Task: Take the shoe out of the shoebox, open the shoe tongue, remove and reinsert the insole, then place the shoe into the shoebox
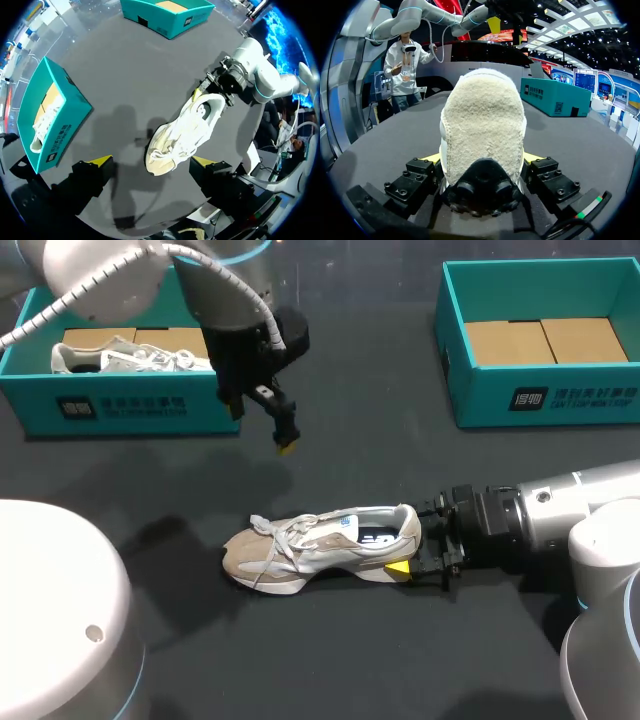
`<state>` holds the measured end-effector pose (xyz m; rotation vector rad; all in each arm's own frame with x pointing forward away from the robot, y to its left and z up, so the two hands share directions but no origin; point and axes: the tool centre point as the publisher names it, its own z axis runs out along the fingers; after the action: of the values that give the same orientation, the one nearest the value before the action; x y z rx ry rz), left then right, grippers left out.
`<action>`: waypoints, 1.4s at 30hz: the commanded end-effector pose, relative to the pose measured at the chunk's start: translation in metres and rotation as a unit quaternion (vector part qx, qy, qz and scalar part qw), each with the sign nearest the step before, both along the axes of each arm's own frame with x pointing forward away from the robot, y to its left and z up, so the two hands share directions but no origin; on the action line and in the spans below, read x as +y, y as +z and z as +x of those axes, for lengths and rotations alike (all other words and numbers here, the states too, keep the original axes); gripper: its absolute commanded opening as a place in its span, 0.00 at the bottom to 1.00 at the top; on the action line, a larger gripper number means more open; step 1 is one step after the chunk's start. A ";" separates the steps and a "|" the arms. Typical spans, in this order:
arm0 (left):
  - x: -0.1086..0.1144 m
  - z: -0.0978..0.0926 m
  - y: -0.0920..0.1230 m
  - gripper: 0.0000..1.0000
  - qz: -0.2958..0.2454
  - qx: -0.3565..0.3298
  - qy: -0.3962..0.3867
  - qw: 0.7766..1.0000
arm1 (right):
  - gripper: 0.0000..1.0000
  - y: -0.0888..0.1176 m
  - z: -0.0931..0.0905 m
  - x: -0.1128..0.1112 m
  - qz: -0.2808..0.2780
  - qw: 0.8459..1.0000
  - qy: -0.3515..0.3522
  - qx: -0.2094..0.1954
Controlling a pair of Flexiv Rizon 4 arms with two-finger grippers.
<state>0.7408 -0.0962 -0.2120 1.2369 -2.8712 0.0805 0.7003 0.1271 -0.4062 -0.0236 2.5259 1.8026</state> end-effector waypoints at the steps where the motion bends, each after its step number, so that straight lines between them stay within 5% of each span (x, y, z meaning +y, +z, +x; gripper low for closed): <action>1: -0.018 -0.019 -0.012 1.00 0.025 -0.016 0.071 0.997 | 0.00 0.001 -0.001 0.000 -0.001 1.000 0.000 -0.001; 9: -0.040 -0.031 -0.038 1.00 0.028 0.048 0.156 0.986 | 0.00 0.001 -0.001 0.000 -0.001 1.000 0.000 -0.001; 25: -0.048 -0.033 -0.036 1.00 0.036 0.058 0.173 0.983 | 0.00 0.001 -0.001 0.000 -0.001 1.000 0.000 -0.001; 42: -0.090 -0.051 -0.066 1.00 0.106 0.109 0.296 0.943 | 0.00 0.001 -0.001 0.000 -0.001 1.000 0.000 -0.001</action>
<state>0.6854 -0.1721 -0.2712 1.9688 -2.2917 -0.2606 0.7003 0.1272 -0.4062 -0.0238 2.5259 1.8028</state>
